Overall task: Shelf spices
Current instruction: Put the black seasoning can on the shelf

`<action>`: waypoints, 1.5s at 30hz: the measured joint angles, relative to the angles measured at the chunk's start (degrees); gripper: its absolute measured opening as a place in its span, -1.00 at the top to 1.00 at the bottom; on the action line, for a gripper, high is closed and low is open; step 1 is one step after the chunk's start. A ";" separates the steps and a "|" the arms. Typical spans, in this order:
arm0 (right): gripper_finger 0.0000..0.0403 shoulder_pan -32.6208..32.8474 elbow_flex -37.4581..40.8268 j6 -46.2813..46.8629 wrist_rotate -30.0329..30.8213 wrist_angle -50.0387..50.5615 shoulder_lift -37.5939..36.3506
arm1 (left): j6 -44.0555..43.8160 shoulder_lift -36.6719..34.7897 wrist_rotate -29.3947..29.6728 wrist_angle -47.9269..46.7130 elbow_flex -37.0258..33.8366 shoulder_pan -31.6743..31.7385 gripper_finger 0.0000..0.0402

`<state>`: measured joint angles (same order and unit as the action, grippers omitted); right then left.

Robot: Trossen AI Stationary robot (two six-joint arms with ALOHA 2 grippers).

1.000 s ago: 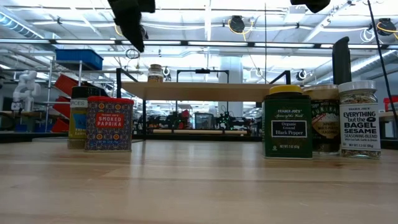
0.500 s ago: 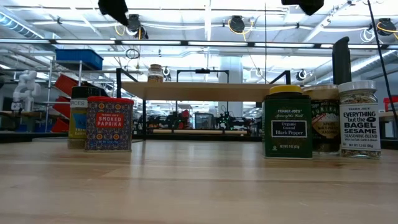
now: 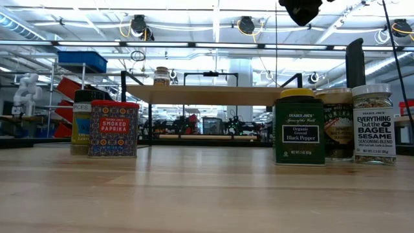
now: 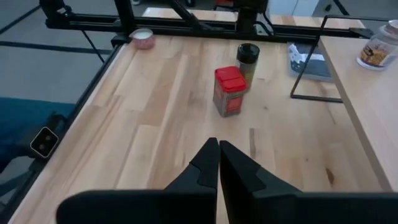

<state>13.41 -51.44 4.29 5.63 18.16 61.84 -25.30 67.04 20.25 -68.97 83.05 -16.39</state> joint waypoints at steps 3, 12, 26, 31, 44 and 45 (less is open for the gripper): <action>1.00 0.00 -0.02 0.00 0.00 0.21 -0.06 | -2.76 0.88 8.85 4.83 -2.44 -6.59 -0.29; 1.00 0.31 -0.02 4.68 -0.03 3.86 -0.72 | 12.61 1.84 21.11 34.95 -19.32 -11.29 -0.28; 1.00 2.56 -0.02 12.16 2.97 3.73 2.48 | 22.80 -1.66 3.13 32.07 -22.51 5.17 0.07; 0.94 -0.22 -0.02 13.23 -1.61 4.27 5.06 | 12.82 -4.40 2.01 21.40 -22.51 5.19 0.07; 0.28 0.19 -1.40 6.63 -3.95 12.18 5.73 | -2.45 -6.74 1.72 15.72 -22.51 1.23 0.07; 0.22 0.06 -1.40 6.71 -3.89 12.43 5.77 | -2.45 -6.74 1.40 15.78 -22.51 1.23 0.07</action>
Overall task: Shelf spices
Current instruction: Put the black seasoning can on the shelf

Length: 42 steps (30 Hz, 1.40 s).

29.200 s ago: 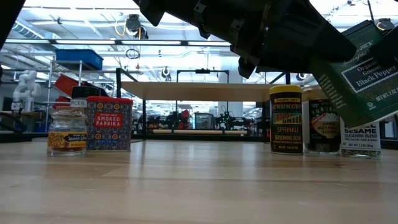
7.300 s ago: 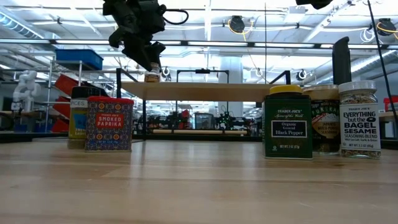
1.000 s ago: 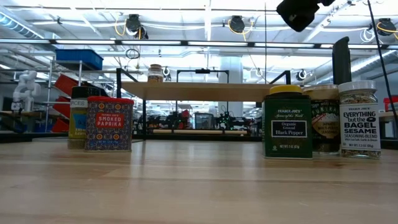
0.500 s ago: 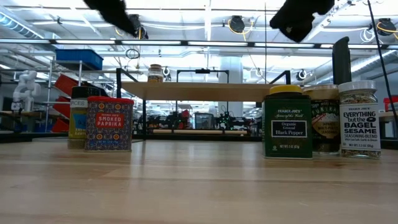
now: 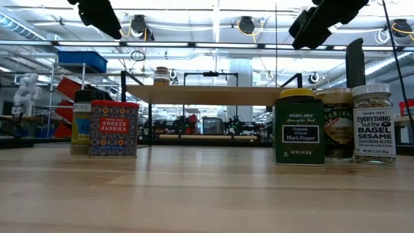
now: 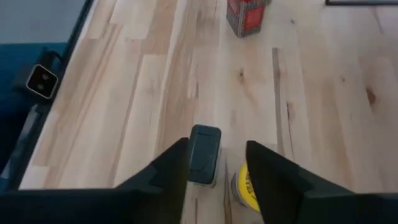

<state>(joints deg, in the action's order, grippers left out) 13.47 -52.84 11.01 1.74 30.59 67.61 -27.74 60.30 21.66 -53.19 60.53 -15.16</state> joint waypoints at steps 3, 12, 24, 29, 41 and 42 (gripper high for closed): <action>0.03 -0.06 -0.02 0.30 0.31 -0.22 0.61 | 0.04 -0.01 -0.23 0.11 0.00 0.00 0.07; -0.31 -0.46 -0.02 1.27 4.76 1.48 6.35 | 5.47 -0.01 1.35 1.68 0.00 0.28 0.07; -0.33 -1.38 -0.02 1.62 4.63 2.77 7.98 | 5.68 -0.01 1.52 1.69 0.00 0.28 0.07; -0.33 -1.94 -0.02 1.68 4.70 2.95 7.96 | 5.59 -0.01 1.52 0.94 0.00 0.28 0.07; -0.33 -1.93 -0.02 1.99 5.32 5.13 7.91 | -1.95 0.43 -0.22 -7.17 0.00 -1.05 0.07; -0.33 -1.92 -0.02 1.81 5.74 5.14 7.91 | -1.97 0.43 -0.18 -7.18 0.00 -1.14 0.07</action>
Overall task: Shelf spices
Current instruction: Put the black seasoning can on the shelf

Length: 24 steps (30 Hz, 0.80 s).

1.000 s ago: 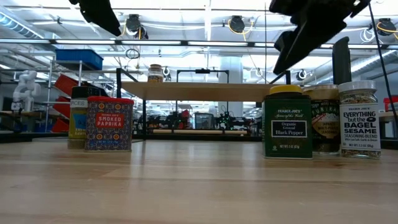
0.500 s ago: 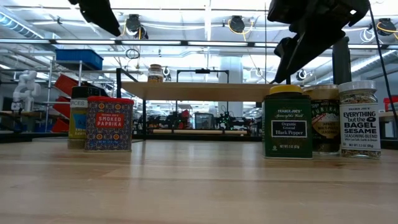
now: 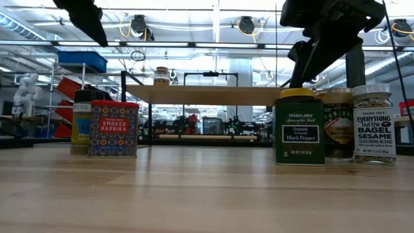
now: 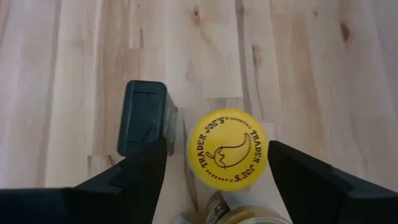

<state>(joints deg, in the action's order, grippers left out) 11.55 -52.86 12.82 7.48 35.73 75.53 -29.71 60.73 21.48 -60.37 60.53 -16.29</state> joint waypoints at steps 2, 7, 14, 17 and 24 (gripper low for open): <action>-0.33 0.00 0.00 -0.15 0.16 -0.01 0.00 | 0.00 0.00 0.06 -0.01 0.00 0.02 0.07; -0.33 0.00 0.00 -0.79 0.18 -0.19 0.00 | -0.52 0.02 -0.15 0.65 -3.51 0.02 -0.02; -0.33 0.00 0.02 -1.51 0.21 -0.42 0.00 | -3.00 0.04 -2.02 1.73 -9.12 0.02 -0.33; -0.33 0.00 0.02 -1.51 0.24 -0.72 0.00 | -2.99 0.03 -1.94 3.60 -9.81 0.02 -0.42; -0.33 1.37 0.02 -1.68 0.17 -2.86 -0.01 | -2.75 0.02 -1.97 6.96 -10.08 0.02 -0.48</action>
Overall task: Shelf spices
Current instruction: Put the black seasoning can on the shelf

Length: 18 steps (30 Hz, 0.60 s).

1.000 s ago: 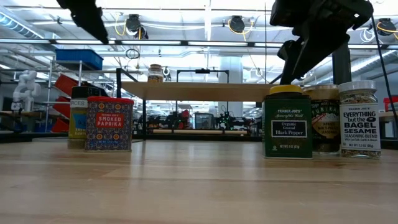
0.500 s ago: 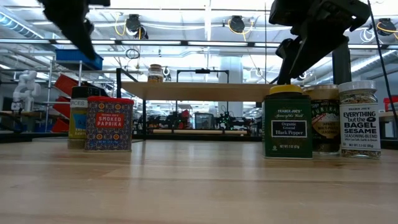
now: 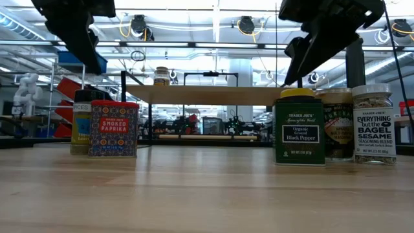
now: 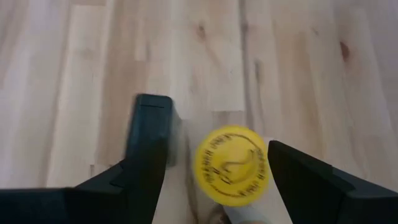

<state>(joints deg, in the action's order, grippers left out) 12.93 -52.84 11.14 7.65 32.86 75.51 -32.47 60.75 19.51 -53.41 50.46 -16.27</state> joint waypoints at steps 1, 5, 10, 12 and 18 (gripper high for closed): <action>-0.33 0.54 0.00 -0.15 -0.04 -0.46 -0.01 | 0.00 0.00 -0.06 0.74 0.00 -0.06 -0.48; -0.33 3.08 0.00 -0.06 -0.12 -2.26 -0.01 | 3.33 0.00 -1.72 7.68 0.00 -1.15 -0.48; -0.33 6.92 0.00 0.28 -0.06 -7.41 0.67 | 6.29 0.00 -2.85 13.31 0.00 -2.33 -0.48; -0.33 7.79 0.00 1.36 0.28 -9.23 2.11 | 6.32 0.00 -2.31 13.37 0.00 -2.29 -0.48; -0.33 7.74 -0.62 7.06 1.07 -8.20 8.32 | 6.27 0.00 0.32 14.41 0.00 -2.29 -0.48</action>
<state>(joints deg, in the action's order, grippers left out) 20.67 -53.46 18.20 8.72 24.66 83.83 -26.20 60.75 19.83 -38.99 50.46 -18.57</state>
